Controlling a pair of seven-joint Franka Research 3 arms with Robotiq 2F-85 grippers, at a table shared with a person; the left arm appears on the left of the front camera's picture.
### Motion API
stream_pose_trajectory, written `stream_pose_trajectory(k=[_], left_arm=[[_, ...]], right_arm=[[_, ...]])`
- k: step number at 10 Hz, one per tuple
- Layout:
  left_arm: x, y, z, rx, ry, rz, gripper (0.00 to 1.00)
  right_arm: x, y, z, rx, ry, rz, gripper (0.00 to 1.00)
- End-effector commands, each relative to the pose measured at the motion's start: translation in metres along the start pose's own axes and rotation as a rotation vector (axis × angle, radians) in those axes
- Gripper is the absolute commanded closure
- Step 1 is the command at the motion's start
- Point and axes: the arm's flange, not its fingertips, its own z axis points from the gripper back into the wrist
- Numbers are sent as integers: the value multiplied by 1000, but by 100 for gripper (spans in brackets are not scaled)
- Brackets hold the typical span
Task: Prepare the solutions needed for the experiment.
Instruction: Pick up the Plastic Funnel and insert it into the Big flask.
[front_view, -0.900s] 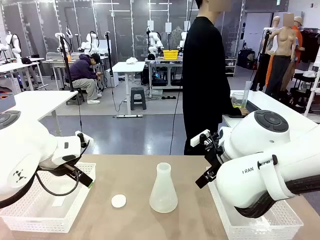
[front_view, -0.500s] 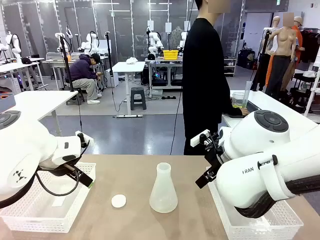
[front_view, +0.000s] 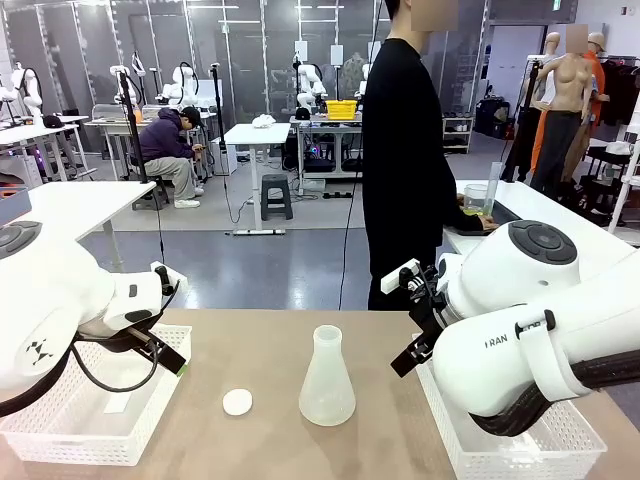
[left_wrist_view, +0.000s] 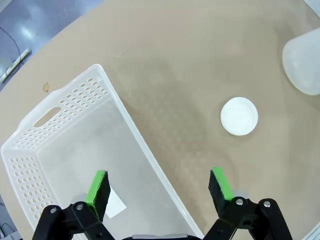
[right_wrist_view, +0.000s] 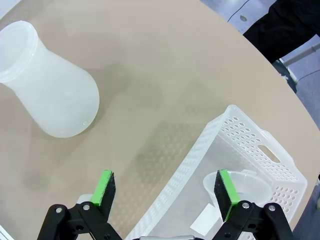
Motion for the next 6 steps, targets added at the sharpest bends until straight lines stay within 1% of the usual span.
stream_pose_trajectory(k=[1,6], left_arm=[[0,0,0,0,0,1,0],[0,0,0,0,0,1,0]], right_arm=[[0,0,0,1,0,-3,0],[0,0,0,1,0,-3,0]])
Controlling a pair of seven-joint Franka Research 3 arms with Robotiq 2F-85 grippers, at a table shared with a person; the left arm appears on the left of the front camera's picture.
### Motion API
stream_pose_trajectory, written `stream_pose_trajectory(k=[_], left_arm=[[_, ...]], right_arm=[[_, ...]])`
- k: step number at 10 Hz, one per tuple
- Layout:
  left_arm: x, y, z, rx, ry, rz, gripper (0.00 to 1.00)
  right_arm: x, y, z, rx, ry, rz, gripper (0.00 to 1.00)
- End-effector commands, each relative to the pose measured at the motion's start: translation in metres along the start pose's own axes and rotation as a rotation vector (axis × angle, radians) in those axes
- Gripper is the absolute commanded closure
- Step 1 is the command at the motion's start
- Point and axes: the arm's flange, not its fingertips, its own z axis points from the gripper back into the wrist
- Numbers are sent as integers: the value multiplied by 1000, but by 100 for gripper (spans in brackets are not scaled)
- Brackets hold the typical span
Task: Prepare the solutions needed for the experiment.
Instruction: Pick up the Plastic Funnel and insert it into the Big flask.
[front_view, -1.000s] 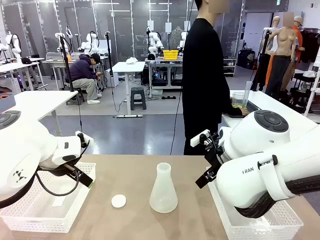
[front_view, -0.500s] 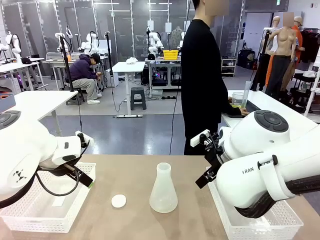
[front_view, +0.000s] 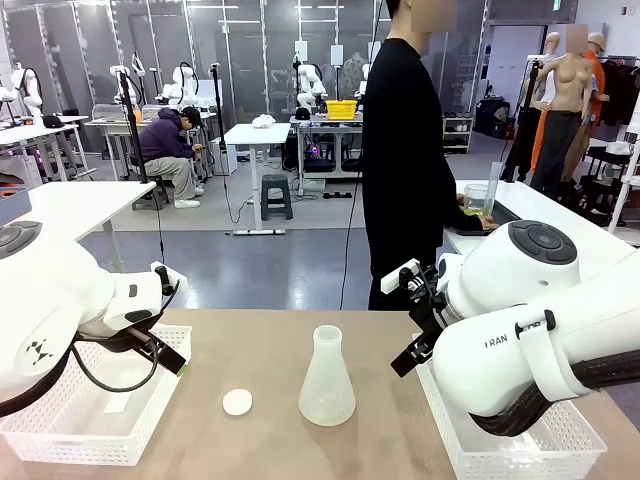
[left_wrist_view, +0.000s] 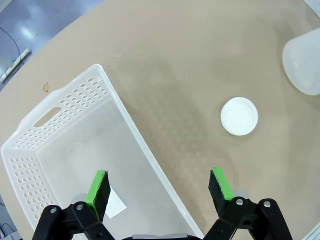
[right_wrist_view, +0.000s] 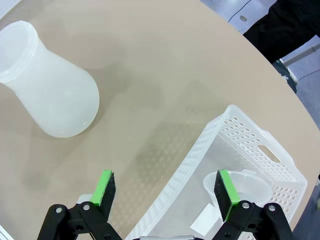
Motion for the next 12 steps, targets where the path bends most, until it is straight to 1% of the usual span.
stream_pose_trajectory(k=[1,8,9,10,11,12], left_arm=[[0,0,0,0,0,1,0],[0,0,0,0,0,0,0],[2,4,5,-58,-29,27,0],[4,7,18,-90,-48,34,0],[6,8,32,-65,-57,38,0],[7,8,44,-50,-61,43,0]], right_arm=[[0,0,0,1,0,-3,0],[0,0,0,0,0,0,0],[5,-5,8,-26,-17,-66,0],[11,-6,24,-20,-33,-70,0],[16,-4,40,-53,-36,-111,0],[19,-3,55,-63,-65,-102,0]])
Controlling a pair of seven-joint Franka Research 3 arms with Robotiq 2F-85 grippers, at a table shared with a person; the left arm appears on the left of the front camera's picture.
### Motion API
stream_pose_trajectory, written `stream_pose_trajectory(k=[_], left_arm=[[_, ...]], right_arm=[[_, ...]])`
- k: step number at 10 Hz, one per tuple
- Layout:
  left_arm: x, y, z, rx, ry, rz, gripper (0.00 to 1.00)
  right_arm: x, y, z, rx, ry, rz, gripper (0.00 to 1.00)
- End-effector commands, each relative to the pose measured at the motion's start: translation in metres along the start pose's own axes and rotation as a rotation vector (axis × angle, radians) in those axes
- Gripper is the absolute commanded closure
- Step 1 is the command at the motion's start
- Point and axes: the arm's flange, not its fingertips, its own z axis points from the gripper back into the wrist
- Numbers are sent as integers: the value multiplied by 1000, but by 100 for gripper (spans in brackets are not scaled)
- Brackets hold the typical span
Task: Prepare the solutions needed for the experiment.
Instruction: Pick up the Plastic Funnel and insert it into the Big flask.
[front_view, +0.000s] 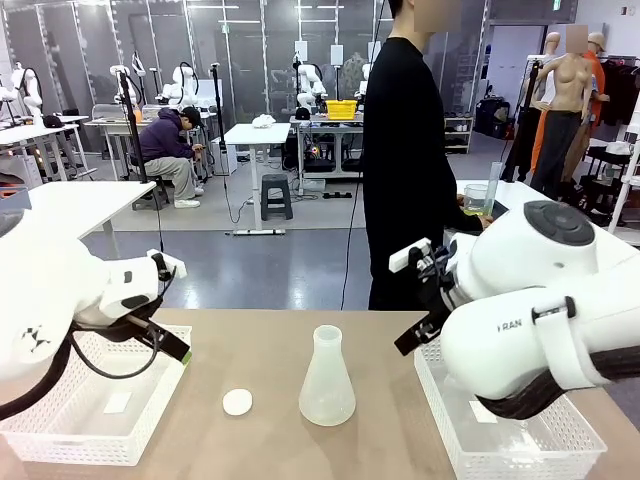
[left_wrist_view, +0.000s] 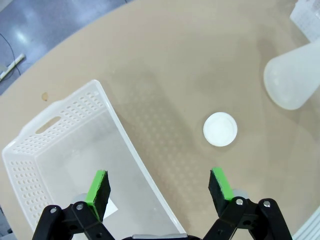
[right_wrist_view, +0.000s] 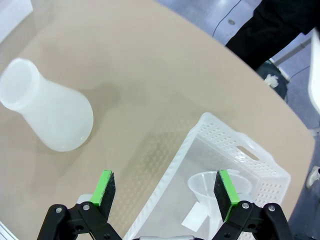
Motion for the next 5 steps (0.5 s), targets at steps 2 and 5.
stream_pose_trajectory(k=[2,5], left_arm=[[-3,6,45,-84,-40,10,0],[1,30,57,-149,-38,-9,0]], right_arm=[[11,12,45,-25,-34,-101,0],[17,2,57,-64,-53,-150,0]])
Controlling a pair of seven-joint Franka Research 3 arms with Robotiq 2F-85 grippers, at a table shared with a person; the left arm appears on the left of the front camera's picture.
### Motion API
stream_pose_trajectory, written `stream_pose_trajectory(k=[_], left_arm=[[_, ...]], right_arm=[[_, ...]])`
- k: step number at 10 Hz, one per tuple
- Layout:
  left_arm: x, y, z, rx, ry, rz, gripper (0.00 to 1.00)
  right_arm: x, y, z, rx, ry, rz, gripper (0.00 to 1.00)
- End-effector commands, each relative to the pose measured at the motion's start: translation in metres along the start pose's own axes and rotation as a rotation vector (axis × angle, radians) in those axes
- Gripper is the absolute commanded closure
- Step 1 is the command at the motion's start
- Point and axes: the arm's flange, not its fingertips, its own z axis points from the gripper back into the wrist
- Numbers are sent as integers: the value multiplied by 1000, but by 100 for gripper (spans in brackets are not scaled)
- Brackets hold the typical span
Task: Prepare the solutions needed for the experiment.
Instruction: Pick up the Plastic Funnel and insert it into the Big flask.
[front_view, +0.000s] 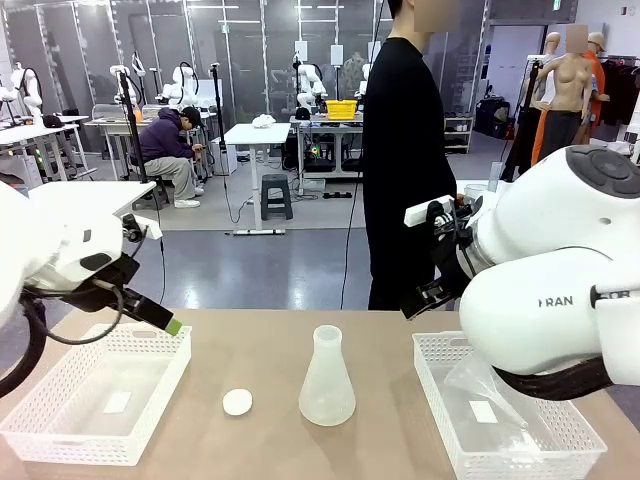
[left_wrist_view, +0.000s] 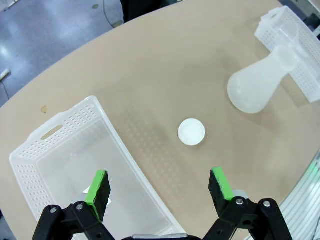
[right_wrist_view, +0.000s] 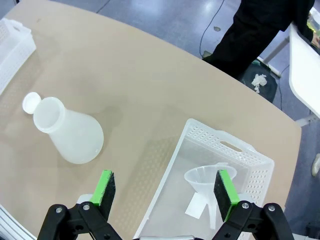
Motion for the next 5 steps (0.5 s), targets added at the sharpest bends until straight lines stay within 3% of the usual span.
stream_pose_trajectory(k=[1,4,5], left_arm=[[3,-7,-7,26,-5,2,0],[0,-2,-1,7,3,-6,0],[5,7,-17,-162,20,30,0]], right_arm=[[-1,2,-4,7,5,17,0],[-1,2,-4,7,5,17,0],[0,1,-1,2,3,6,0]])
